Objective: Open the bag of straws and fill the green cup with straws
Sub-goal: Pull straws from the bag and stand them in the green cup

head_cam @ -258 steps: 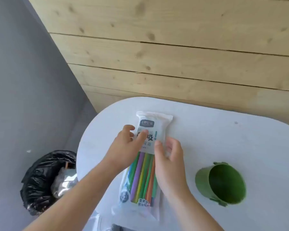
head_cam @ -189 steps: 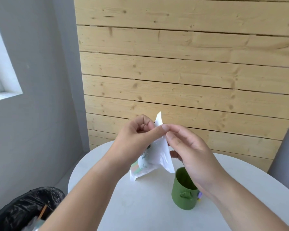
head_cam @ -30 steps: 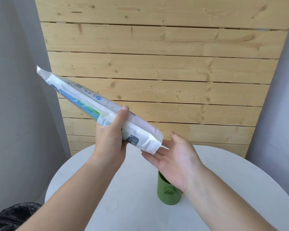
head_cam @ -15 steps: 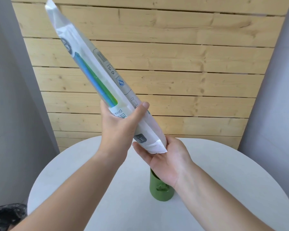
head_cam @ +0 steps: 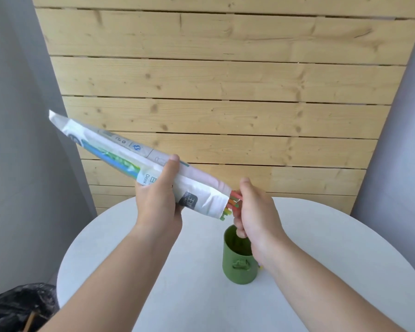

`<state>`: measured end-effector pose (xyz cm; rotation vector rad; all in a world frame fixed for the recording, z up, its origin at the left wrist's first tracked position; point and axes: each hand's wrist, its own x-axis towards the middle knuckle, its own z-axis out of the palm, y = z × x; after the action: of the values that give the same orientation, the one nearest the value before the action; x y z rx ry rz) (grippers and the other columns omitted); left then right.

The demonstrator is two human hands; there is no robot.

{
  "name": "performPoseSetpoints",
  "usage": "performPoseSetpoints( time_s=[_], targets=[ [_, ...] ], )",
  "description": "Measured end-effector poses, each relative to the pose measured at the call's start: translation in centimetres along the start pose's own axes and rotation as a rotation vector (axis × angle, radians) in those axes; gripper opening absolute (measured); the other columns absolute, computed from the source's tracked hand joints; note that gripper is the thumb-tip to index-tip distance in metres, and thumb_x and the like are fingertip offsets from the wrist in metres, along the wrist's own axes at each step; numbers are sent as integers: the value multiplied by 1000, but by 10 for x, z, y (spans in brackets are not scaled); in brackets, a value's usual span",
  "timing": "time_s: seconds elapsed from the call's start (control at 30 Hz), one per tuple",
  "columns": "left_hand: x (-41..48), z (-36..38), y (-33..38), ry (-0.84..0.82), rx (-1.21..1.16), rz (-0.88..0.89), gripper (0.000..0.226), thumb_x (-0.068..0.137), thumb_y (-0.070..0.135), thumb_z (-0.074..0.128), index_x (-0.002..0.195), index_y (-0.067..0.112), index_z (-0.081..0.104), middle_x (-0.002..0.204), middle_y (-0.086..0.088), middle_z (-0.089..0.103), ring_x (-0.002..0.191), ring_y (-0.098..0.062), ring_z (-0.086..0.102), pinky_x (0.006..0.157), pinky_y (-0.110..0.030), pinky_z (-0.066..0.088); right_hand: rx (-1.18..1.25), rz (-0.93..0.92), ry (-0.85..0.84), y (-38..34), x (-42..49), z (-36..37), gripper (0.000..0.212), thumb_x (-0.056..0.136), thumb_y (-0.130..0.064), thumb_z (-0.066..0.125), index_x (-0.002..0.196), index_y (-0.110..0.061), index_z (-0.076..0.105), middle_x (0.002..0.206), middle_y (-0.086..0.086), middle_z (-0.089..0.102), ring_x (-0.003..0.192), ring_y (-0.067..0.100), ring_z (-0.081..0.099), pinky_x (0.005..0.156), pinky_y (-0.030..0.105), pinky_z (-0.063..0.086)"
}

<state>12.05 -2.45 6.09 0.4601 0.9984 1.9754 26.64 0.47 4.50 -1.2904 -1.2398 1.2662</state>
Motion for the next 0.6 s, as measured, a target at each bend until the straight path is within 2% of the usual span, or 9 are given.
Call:
performPoseSetpoints(
  time_s=[0.1,0.2,0.3,0.4,0.47,0.53,0.6],
  targets=[
    [-3,-4,-3,53,-41,-56,54,91,26,82,138,6,64,102,-4,74,89,-20,75,68,-27,64,-140,-196,55,4,-2,1,43,97,-47,49,67,-16,50,51,-8,43,48,12,38,47,23,30],
    [-1,-10,-3,98,-56,-75,51,91,25,82,136,5,65,102,-5,75,88,-21,75,68,-29,65,-264,-359,107,8,0,-4,44,100,-38,50,67,-9,45,53,-8,39,47,7,33,44,20,27],
    [5,-18,-2,125,-91,-93,51,92,25,81,137,8,65,105,-4,77,89,-21,77,81,-38,66,-285,-365,134,12,6,-11,49,98,-45,48,71,-5,47,58,-3,41,52,10,37,51,25,32],
    [6,-21,-6,136,-106,-108,49,92,25,81,136,8,66,105,-4,77,87,-20,78,83,-39,65,-120,-252,89,14,7,-9,49,88,-62,45,66,-18,39,58,-4,41,58,20,42,58,35,34],
    [5,-20,-9,136,-112,-114,47,93,24,81,135,8,66,104,-4,77,86,-20,78,78,-37,66,-115,-253,57,14,5,-7,48,88,-61,51,63,-21,43,52,-12,44,57,16,46,59,31,36],
    [5,-19,-11,137,-119,-121,47,92,23,81,135,9,66,104,-5,77,86,-20,78,76,-36,66,-204,-334,63,14,4,-6,41,92,-50,58,65,-18,57,50,-13,52,52,5,48,56,25,38],
    [6,-20,-11,137,-117,-121,46,92,23,81,134,9,66,106,-5,77,87,-21,78,76,-36,66,-230,-383,87,15,7,-9,38,93,-44,60,69,-15,63,50,-13,54,49,2,47,52,19,36]
  ],
)
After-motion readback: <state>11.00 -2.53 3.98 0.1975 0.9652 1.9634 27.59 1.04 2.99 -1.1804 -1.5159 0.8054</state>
